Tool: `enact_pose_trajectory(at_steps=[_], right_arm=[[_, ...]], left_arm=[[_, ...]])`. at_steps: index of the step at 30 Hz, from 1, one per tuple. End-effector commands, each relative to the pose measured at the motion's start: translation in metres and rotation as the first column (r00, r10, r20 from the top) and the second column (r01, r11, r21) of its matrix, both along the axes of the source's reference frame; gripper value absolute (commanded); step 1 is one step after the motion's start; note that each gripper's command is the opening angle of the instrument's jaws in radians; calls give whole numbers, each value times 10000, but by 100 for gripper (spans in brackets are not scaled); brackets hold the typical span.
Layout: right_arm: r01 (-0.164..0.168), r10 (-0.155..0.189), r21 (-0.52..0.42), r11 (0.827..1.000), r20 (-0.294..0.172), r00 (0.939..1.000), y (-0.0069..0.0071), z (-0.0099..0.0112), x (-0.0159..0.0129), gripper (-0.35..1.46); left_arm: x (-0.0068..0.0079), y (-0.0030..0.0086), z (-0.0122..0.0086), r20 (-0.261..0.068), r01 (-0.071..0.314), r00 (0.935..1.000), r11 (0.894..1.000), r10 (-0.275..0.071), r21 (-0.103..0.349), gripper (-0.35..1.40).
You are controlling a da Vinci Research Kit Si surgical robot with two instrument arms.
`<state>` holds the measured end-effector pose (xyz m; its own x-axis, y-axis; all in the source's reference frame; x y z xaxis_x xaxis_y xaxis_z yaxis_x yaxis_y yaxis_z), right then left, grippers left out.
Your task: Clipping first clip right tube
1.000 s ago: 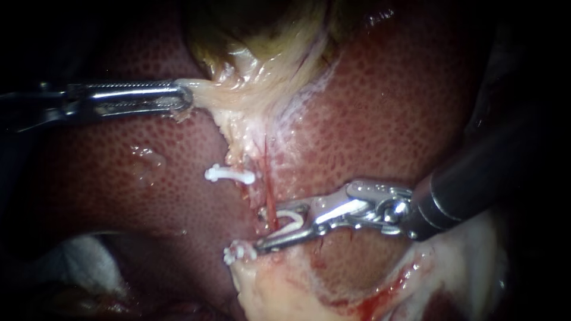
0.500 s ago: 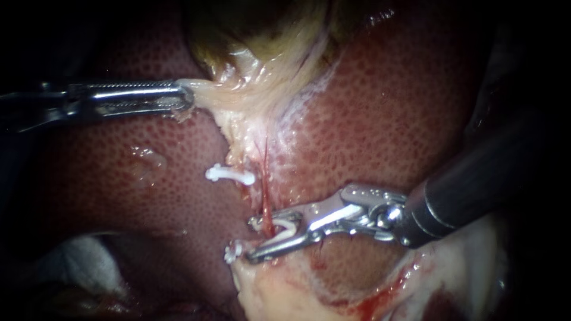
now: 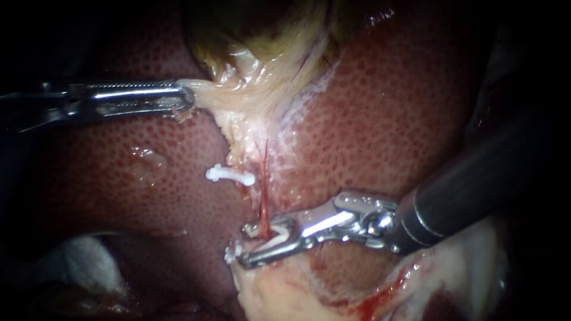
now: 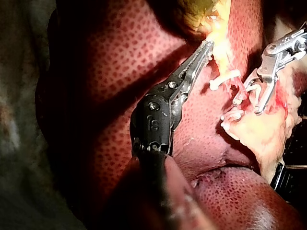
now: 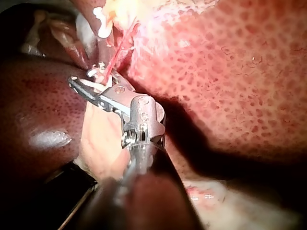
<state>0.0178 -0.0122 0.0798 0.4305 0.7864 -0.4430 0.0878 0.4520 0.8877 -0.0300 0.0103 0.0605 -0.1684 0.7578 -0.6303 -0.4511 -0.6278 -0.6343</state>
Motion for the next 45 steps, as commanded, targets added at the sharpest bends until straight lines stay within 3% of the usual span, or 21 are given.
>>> enact_pose_trajectory(at_steps=[1, 15, 19, 23, 26, 45], right_arm=[[14, -14, 45, 10000, 13, 10000, -1, 1, -1, 41], [-2, -1, 286, 9996, 122, 9999, -2, 5, -5, 32], [-63, 47, 602, 9982, 269, 9996, -1, 6, -6, 12], [-260, 183, 1261, 9917, 615, 9979, -1, 6, -10, -35], [-583, 441, 1590, 9856, 917, 9948, 0, 7, -12, -35], [-545, 389, 1621, 9853, 975, 9945, 1, 8, -18, -35]], left_arm=[[0, 0, 0, 4, -2, 10000, 10000, 2, -1, -35], [0, 0, 0, 6, -4, 10000, 10000, 4, -1, -35], [0, 0, 0, 6, -4, 10000, 10000, 4, -1, -35], [0, 0, 0, 7, -7, 10000, 10000, 7, -1, -35], [0, 0, 0, 8, -7, 10000, 10000, 7, -1, -35], [0, 0, 1, 8, -8, 10000, 10000, 8, -1, -35]])
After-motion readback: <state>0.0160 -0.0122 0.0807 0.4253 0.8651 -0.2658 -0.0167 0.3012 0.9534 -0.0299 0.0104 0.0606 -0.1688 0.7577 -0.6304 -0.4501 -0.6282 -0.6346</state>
